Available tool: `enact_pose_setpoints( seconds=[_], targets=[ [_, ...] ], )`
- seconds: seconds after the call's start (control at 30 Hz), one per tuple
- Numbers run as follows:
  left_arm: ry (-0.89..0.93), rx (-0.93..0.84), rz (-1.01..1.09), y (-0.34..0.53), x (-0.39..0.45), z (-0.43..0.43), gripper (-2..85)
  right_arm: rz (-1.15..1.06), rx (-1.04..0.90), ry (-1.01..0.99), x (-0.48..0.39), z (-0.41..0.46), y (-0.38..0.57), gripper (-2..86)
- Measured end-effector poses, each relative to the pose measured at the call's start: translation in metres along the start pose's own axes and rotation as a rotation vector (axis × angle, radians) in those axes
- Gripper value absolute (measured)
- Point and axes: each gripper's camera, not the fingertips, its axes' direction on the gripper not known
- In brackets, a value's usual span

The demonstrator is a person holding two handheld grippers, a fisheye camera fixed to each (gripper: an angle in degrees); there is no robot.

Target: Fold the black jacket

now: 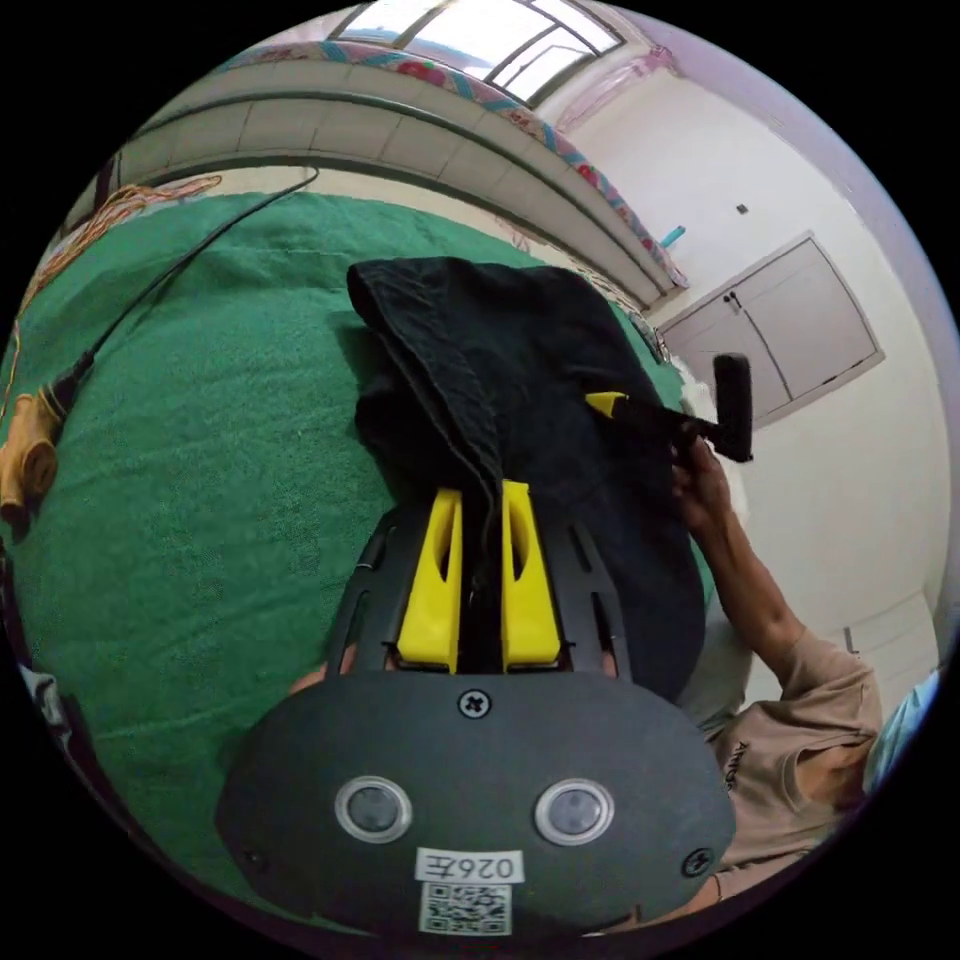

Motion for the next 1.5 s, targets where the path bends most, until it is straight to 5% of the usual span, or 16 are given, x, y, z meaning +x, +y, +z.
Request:
enact_pose_setpoints(
  seconds=[0.23, 0.37, 0.53, 0.8, 0.97, 1.1, 1.17, 1.23, 1.3, 1.4, 1.5],
  targets=[
    [-0.057, 0.211, 0.08, 0.07, 0.06, -0.014, 5.6, -0.577, 0.235, 0.465, -0.263, -0.041, 0.093, 1.8],
    [-0.106, 0.407, 0.204, 0.131, 0.125, -0.063, 5.5, -0.709, 0.357, 0.556, -0.364, -0.073, 0.152, 1.7],
    [-0.265, 0.669, 0.272, 0.244, 0.208, -0.133, 5.4, -0.733, 0.488, 0.301, -0.484, -0.146, 0.217, 1.7],
    [-0.775, 0.944, 0.35, 0.423, 0.326, -0.291, 5.4, -0.85, 0.644, -0.257, -0.638, -0.203, 0.26, 1.7],
    [-1.059, 0.736, 0.25, 0.42, 0.343, -0.375, 5.6, -0.799, 0.659, -0.51, -0.729, -0.175, 0.226, 1.8],
    [-1.07, 0.47, 0.04, 0.345, 0.27, -0.406, 7.0, -0.576, 0.583, -0.502, -0.771, -0.101, 0.169, 2.5],
    [-1.06, 0.385, -0.062, 0.308, 0.212, -0.388, 7.8, -0.437, 0.466, -0.434, -0.768, -0.05, 0.135, 3.2],
    [-1.045, 0.22, -0.193, 0.277, 0.144, -0.347, 8.4, -0.236, 0.091, -0.306, -0.743, 0.025, 0.093, 4.1],
    [-1.033, -0.076, -0.265, 0.253, 0.078, -0.277, 9.7, -0.205, -0.011, -0.374, -0.716, 0.048, 0.087, 4.0],
    [-1.26, -0.103, -0.13, 0.244, 0.101, -0.248, 9.5, -0.265, 0.05, -0.6, -0.678, 0.029, 0.091, 3.0],
    [-1.387, -0.081, -0.089, 0.247, 0.127, -0.234, 7.7, -0.345, 0.223, -0.403, -0.672, -0.017, 0.105, 0.7]
  ],
)
